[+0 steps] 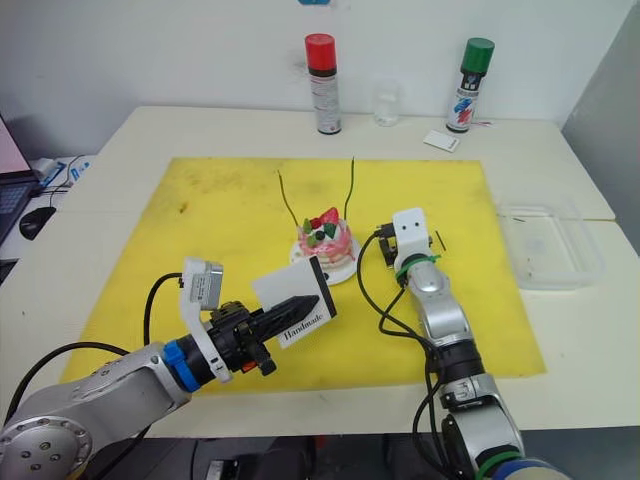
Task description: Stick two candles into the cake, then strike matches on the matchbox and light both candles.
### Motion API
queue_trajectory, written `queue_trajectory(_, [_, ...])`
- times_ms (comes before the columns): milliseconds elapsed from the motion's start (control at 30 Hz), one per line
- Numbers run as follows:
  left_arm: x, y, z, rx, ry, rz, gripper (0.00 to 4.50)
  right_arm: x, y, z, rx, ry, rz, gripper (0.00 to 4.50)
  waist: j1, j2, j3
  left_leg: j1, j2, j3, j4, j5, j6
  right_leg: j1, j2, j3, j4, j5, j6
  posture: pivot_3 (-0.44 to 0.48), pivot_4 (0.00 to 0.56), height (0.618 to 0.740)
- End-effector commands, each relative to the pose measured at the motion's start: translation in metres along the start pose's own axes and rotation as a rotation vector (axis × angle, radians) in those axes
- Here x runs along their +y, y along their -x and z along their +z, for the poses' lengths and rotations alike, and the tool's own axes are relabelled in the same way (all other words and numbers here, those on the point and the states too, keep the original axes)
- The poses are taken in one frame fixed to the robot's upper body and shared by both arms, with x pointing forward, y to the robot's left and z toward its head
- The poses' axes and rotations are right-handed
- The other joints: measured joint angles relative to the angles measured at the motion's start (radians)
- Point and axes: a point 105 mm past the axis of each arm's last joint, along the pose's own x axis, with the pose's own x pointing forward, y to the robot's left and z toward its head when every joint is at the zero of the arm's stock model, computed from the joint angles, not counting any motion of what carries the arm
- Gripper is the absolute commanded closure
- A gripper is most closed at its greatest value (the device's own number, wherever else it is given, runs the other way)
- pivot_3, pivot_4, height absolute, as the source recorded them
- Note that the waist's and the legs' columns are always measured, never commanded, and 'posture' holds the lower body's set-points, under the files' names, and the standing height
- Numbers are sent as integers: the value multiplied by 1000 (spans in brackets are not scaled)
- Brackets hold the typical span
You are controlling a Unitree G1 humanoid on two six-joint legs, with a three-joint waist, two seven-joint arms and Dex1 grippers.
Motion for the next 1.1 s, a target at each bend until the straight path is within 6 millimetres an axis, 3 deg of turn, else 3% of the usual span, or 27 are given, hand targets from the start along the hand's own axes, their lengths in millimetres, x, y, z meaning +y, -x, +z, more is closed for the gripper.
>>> queue_trajectory(33, [-6,-1,7,-41,-25,-18,4500,-2,1,-14,64,-33,-16,1790,0,0,0,0,0,0,0,0,0,0,0,0,0,0,0,0,150,740])
queue_trajectory(67, [-7,-1,8,-44,-25,-21,4500,-3,1,-16,72,-35,-23,2076,0,0,0,0,0,0,0,0,0,0,0,0,0,0,0,0,150,740])
queue_trajectory(567, [-9,-5,5,-45,-37,-30,4500,0,0,-28,148,-92,-61,2076,1,-3,-4,2,0,-2,1,0,0,4,0,-1,0,0,0,0,150,740])
queue_trajectory(667, [-10,-8,6,-53,-34,-36,4500,1,-1,-22,107,-93,-46,2682,1,-4,-4,2,0,-2,1,0,0,4,0,-1,0,0,0,0,150,740])
queue_trajectory(833, [-8,-12,8,-66,-37,-31,4500,5,-2,-11,39,-68,-10,4350,-1,-4,-4,2,0,-2,1,0,0,4,0,-1,0,0,0,0,150,740])
queue_trajectory(1100, [-1,-13,8,-76,-65,2,4500,-10,2,12,-32,-73,36,4459,0,-3,-4,2,0,-2,1,0,0,3,0,-1,-1,0,0,0,150,740])
